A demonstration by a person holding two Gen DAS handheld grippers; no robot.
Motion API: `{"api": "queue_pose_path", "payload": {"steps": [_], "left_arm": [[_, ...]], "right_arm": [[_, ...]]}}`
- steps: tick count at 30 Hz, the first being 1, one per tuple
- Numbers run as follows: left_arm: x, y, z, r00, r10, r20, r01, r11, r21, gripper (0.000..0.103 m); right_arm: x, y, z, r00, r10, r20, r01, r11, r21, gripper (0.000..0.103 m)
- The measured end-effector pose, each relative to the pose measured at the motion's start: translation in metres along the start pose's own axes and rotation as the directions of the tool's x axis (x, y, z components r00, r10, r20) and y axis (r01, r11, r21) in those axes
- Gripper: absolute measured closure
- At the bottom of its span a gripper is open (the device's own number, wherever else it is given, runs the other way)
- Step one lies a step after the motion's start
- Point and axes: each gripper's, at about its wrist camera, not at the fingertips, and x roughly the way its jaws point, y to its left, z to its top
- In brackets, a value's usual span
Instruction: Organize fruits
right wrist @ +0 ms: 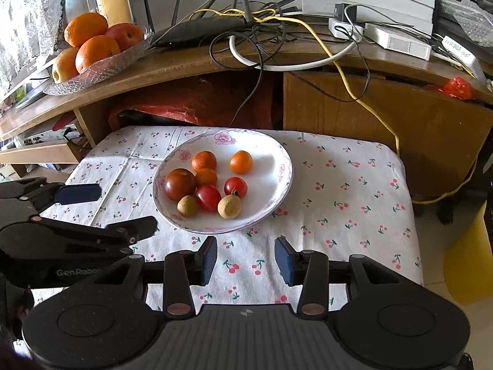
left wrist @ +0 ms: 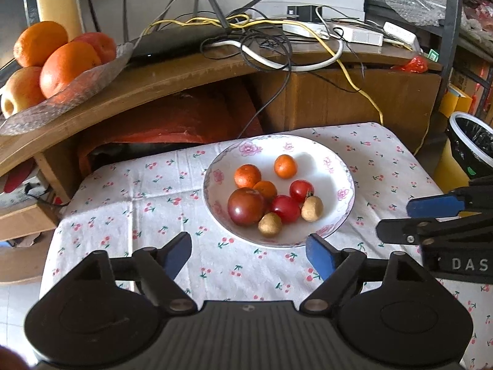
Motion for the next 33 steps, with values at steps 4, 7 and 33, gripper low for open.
{"api": "queue_pose_path", "payload": {"steps": [4,7,33], "left_arm": [[-0.005,0.002,-0.006,1.0,0.008,-0.001,-0.008,1.0,-0.026,0.005],[-0.008,-0.001,-0.012,0.999,0.039,-0.002,-0.039,0.999,-0.02,0.001],[-0.045,-0.014,-0.043,0.994,0.106,0.003,-0.106,0.994,-0.039,0.0]], "right_arm": [[-0.004,0.0,-0.004,1.0,-0.003,0.0,0.003,1.0,0.01,0.066],[-0.008,0.001,-0.008,1.0,0.001,0.001,-0.001,1.0,0.018,0.064],[-0.041,0.011,-0.043,1.0,0.014,0.008,-0.015,0.998,0.064,0.062]]}}
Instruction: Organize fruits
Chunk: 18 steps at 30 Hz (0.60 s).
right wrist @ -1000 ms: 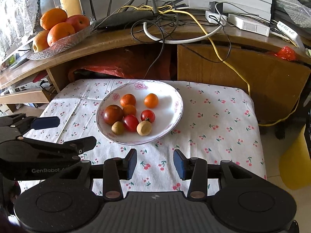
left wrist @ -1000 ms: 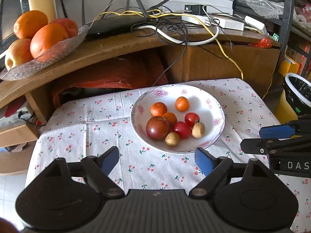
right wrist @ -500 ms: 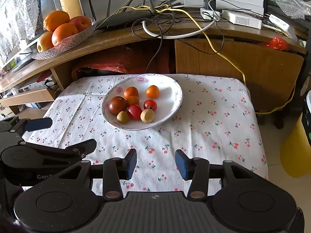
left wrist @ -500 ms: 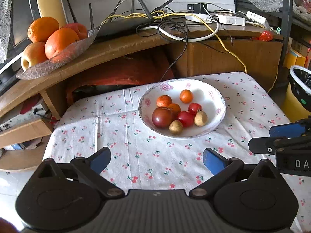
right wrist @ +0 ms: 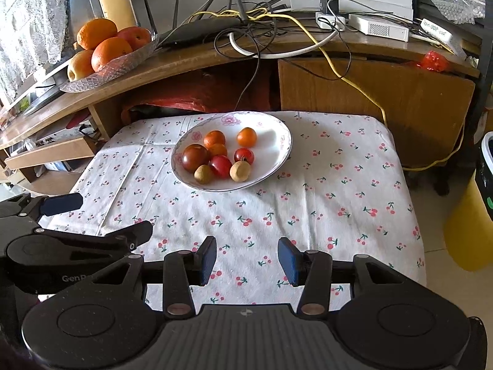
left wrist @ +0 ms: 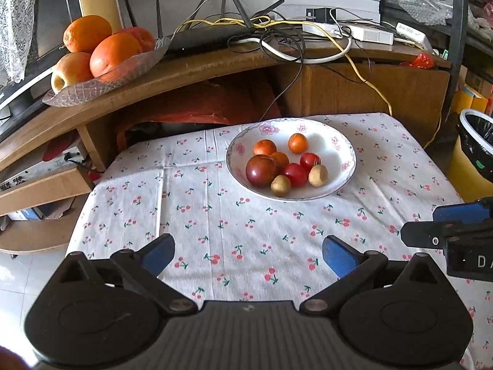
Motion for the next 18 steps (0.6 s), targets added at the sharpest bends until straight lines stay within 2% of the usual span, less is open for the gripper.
{"api": "queue_pose_path", "payload": {"steps": [18], "left_arm": [[-0.022,-0.003,-0.012,1.0,0.01,0.021,-0.009,0.999,-0.03,0.0]], "right_arm": [[-0.015,0.004,-0.012,1.0,0.008,0.006,-0.008,1.0,0.018,0.061]]}}
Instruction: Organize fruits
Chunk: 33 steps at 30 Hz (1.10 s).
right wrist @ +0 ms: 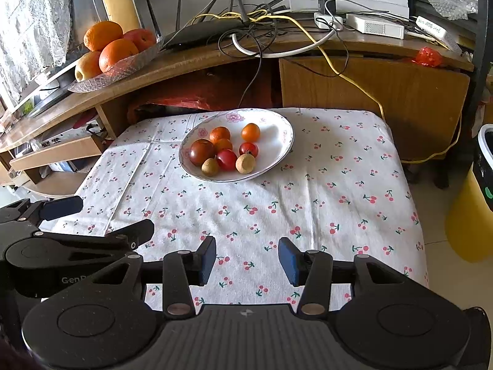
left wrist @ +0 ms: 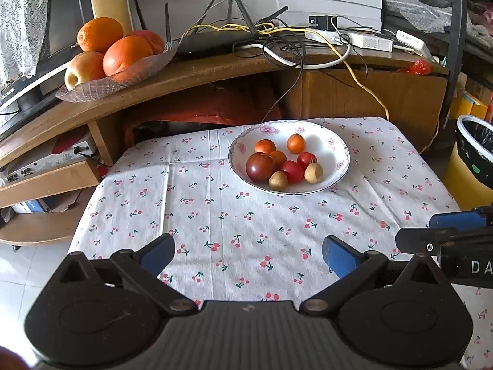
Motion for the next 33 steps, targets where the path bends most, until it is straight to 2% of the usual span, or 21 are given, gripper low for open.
{"api": "queue_pose_path", "payload": {"steps": [33], "left_arm": [[-0.034,-0.001,-0.023,1.0,0.018,0.02,-0.018,0.999,-0.038,0.0]], "right_arm": [[-0.024,0.01,-0.024,1.0,0.017,-0.003,-0.017,1.0,0.012,0.058]]}}
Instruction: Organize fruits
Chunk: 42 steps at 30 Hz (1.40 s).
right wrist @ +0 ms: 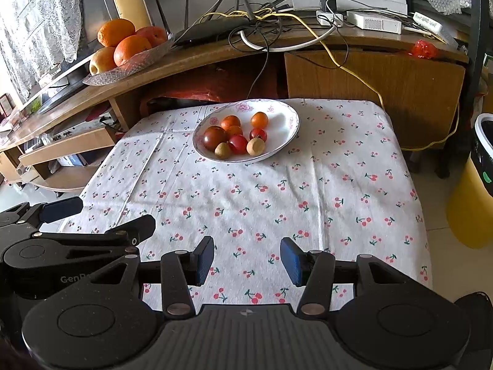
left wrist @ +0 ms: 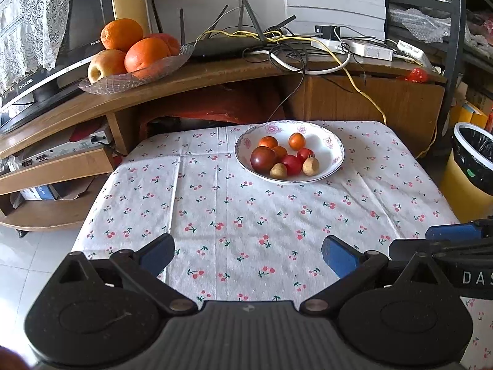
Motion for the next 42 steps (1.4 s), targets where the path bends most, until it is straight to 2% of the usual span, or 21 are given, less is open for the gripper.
{"api": "queue_pose_path", "payload": {"steps": [42], "left_arm": [[-0.02,0.0,-0.021,1.0,0.03,-0.002,-0.03,0.999,0.01,0.0]], "right_arm": [[-0.012,0.011,-0.019,1.0,-0.01,-0.02,0.01,1.0,-0.014,0.058]]}}
